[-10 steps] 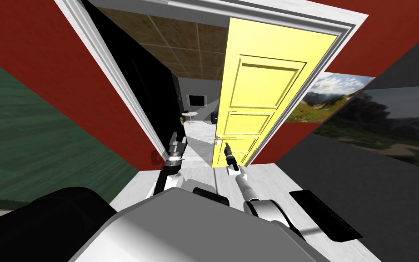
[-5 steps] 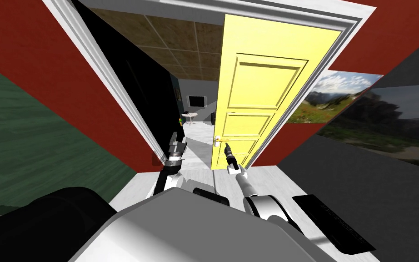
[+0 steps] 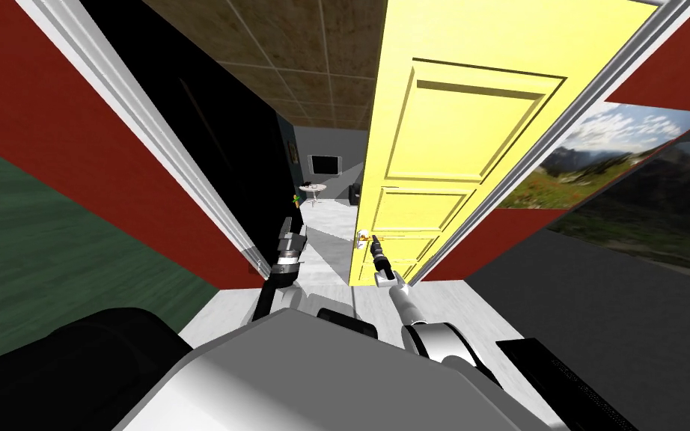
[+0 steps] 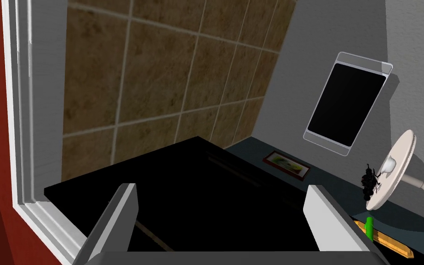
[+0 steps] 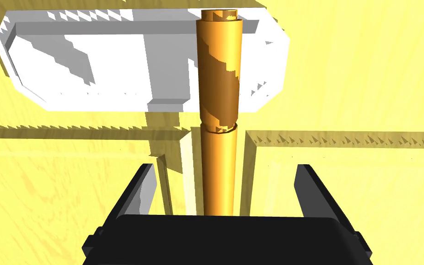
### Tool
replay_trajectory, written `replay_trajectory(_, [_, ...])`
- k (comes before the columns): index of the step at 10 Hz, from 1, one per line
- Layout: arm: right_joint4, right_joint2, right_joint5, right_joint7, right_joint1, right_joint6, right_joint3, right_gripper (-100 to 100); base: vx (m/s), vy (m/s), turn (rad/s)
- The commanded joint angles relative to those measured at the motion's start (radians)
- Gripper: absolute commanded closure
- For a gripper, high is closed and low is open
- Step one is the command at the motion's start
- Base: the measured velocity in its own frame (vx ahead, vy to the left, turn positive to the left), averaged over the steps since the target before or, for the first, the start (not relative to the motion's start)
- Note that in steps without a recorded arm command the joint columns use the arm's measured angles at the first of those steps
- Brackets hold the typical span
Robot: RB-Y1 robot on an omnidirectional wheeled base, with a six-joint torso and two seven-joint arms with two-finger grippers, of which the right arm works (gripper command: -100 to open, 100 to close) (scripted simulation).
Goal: Push the door open
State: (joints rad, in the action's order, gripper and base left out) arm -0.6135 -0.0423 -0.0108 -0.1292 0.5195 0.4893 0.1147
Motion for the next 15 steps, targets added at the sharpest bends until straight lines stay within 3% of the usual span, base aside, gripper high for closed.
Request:
replay_trajectory(1, [0.004, 0.010, 0.001, 0.002, 0.001, 0.002, -0.004, -100, 0.171, 0.018, 0.019])
replay_trajectory(3, [0.003, 0.014, 0.002, 0.002, 0.001, 0.001, -0.005, -100, 0.139, 0.012, 0.014])
replay_trajectory(4, [0.003, 0.014, 0.002, 0.002, 0.001, 0.001, -0.005, 100, -0.013, -0.002, -0.004])
replay_trajectory(9, [0.003, 0.014, 0.002, 0.002, 0.001, 0.001, -0.005, 100, -0.008, -0.002, 0.003])
replay_trajectory(10, [0.001, 0.000, 0.007, 0.009, 0.005, 0.000, -0.021, 100, 0.112, 0.083, -0.026])
replay_trajectory(15, [0.003, -0.023, 0.018, 0.023, 0.002, -0.002, -0.057, 100, 0.138, 0.092, -0.037])
